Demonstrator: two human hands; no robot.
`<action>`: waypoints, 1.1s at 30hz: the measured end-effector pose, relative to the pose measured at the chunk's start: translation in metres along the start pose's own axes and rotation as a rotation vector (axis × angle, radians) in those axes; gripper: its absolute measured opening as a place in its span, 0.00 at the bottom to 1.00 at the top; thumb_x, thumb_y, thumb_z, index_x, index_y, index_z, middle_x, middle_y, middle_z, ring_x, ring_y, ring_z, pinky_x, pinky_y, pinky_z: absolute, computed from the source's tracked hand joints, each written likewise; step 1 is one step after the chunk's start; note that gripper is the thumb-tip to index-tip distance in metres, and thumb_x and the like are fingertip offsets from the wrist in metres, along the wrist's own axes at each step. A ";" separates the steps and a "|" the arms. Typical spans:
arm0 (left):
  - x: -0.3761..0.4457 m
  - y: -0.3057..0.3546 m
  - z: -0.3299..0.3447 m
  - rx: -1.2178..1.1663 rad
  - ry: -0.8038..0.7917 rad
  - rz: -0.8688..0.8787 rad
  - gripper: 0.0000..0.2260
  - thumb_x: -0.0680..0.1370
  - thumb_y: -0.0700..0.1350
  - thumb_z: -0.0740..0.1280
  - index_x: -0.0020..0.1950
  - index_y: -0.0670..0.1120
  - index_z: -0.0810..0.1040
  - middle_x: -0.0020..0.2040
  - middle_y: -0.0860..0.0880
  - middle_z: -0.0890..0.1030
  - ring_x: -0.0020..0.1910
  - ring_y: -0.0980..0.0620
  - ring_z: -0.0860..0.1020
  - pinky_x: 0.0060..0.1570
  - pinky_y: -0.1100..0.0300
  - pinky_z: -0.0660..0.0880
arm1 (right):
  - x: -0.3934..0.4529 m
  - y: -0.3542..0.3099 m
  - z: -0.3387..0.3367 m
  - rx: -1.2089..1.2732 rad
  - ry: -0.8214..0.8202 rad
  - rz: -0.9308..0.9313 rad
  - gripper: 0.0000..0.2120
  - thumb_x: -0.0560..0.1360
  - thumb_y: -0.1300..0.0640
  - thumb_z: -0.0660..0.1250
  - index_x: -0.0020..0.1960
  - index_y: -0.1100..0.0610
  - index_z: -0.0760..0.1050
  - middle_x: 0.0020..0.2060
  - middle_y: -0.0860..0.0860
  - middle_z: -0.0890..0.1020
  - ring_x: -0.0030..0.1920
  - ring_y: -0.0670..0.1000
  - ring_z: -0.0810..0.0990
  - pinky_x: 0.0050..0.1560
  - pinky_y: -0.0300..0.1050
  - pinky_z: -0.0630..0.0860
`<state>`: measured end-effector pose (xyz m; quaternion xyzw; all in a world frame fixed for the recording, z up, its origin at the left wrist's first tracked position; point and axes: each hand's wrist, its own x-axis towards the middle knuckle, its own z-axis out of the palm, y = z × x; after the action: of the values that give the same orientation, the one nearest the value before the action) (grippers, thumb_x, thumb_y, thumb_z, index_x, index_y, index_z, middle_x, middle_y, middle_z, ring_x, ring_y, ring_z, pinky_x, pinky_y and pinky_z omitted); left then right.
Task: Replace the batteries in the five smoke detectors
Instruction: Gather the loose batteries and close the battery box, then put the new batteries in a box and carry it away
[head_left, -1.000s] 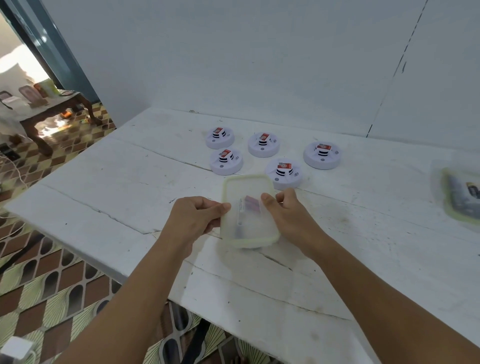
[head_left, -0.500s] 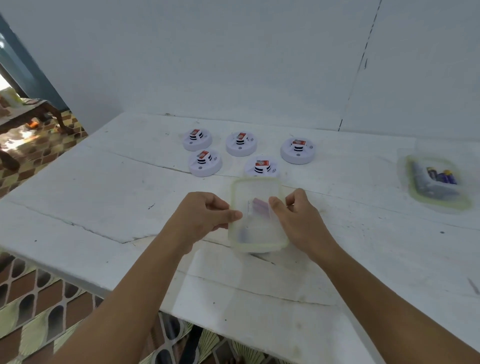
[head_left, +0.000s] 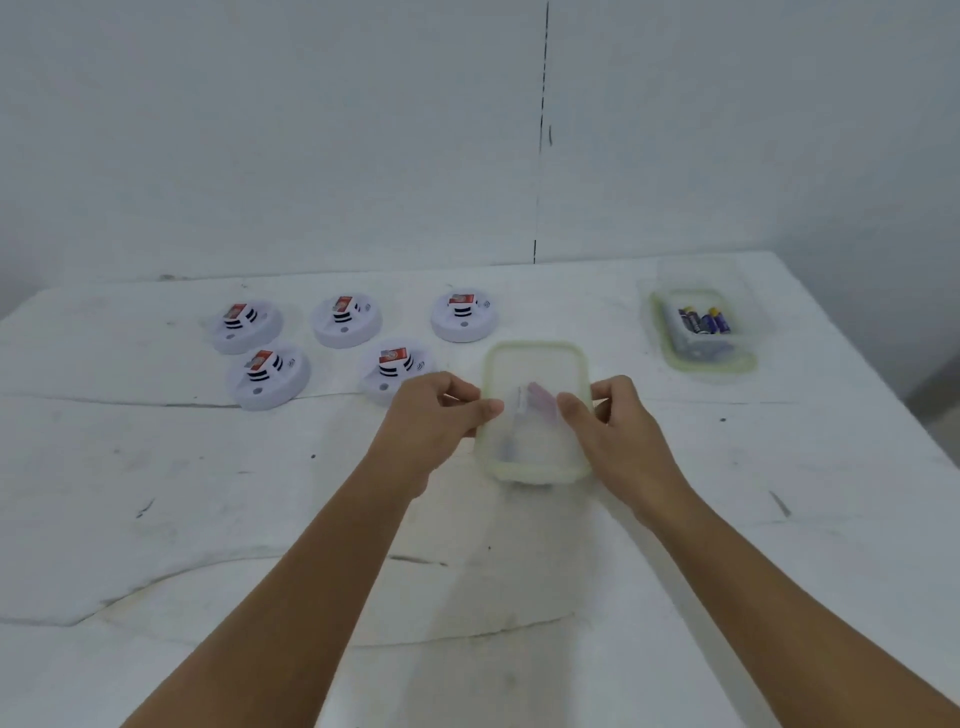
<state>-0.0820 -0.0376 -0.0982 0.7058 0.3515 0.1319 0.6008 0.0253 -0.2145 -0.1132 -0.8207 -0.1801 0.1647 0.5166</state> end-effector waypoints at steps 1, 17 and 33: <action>0.006 0.002 0.007 -0.008 0.003 0.001 0.12 0.74 0.43 0.79 0.52 0.39 0.82 0.42 0.45 0.83 0.29 0.61 0.81 0.28 0.71 0.70 | 0.003 0.002 -0.005 0.020 0.004 0.003 0.18 0.79 0.40 0.68 0.57 0.54 0.72 0.42 0.50 0.78 0.40 0.46 0.76 0.40 0.44 0.71; 0.117 0.042 0.066 -0.114 0.027 -0.006 0.13 0.76 0.42 0.78 0.55 0.36 0.82 0.52 0.41 0.86 0.38 0.49 0.83 0.23 0.71 0.66 | 0.124 -0.001 -0.020 0.041 0.106 0.040 0.15 0.84 0.44 0.61 0.58 0.52 0.80 0.52 0.51 0.84 0.54 0.53 0.81 0.55 0.51 0.76; 0.145 0.054 0.074 -0.047 0.058 0.022 0.10 0.75 0.45 0.79 0.45 0.43 0.79 0.46 0.43 0.87 0.47 0.43 0.87 0.41 0.57 0.76 | 0.163 0.002 -0.017 0.109 0.109 0.067 0.18 0.82 0.40 0.63 0.56 0.53 0.82 0.50 0.52 0.85 0.53 0.55 0.83 0.60 0.58 0.80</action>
<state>0.0847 -0.0002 -0.0999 0.6911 0.3579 0.1668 0.6053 0.1768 -0.1533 -0.1218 -0.8048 -0.1150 0.1464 0.5636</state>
